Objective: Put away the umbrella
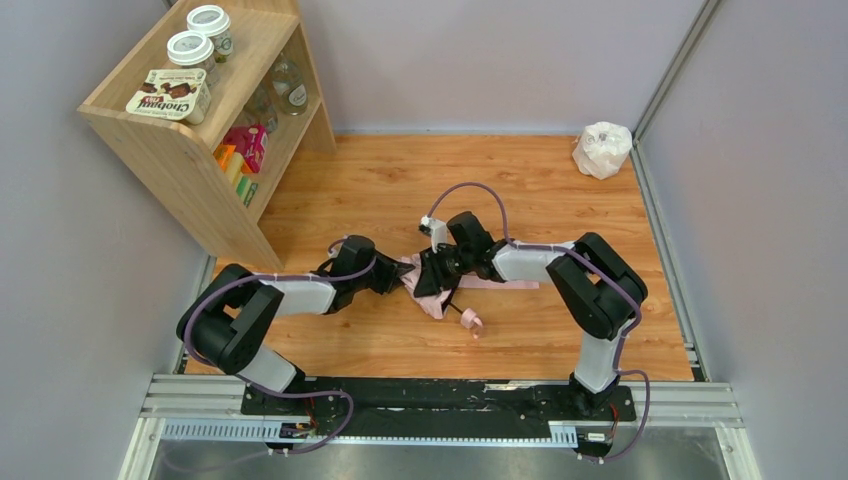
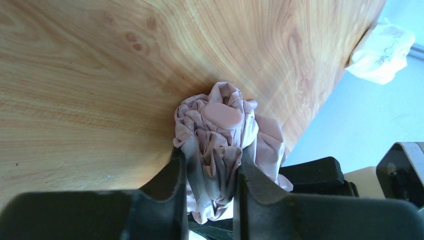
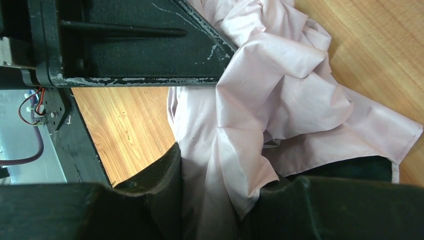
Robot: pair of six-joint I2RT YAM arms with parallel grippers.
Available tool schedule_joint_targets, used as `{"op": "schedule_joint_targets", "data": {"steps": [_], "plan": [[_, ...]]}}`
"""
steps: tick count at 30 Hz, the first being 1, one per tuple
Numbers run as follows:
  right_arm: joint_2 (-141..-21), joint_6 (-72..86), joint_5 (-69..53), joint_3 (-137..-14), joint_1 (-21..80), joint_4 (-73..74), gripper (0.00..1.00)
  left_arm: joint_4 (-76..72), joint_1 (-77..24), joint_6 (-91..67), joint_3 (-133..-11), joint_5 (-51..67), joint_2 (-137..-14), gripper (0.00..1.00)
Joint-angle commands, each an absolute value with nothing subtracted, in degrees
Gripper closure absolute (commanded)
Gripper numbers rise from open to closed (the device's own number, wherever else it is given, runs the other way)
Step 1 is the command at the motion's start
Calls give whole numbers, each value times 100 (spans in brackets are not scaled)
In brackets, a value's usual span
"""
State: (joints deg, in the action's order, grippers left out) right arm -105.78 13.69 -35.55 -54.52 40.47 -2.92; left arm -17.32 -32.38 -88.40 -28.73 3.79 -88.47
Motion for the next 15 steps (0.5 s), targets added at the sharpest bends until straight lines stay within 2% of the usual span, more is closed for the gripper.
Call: {"op": "schedule_joint_targets", "data": {"steps": [1,3,5,7,11,13,15], "plan": [[-10776,844,-4422,-5616,4430,-36,100,-853,-3313,-8350,-2505,-97,-9352,89],[-10645,931,-4255,-5686,4438,217,100,-783,-3331,-8367,-2496,-105,-9264,97],[-10399,1019,-3703,-5774,4465,517,82,-774,-3340,-8341,-2496,-44,-9211,100],[-10126,1002,-3158,-5914,4509,912,60,-668,-3340,-8306,-2522,-35,-9159,100],[-9695,739,-1999,-6336,4798,1651,26,-651,-3340,-8315,-2514,184,-9079,100],[-9607,432,-1348,-6460,5061,1784,16,-615,-3349,-8323,-2496,202,-9018,100],[-9694,177,-907,-6539,5281,1802,11,-528,-3349,-8332,-2496,211,-8939,100]]}}
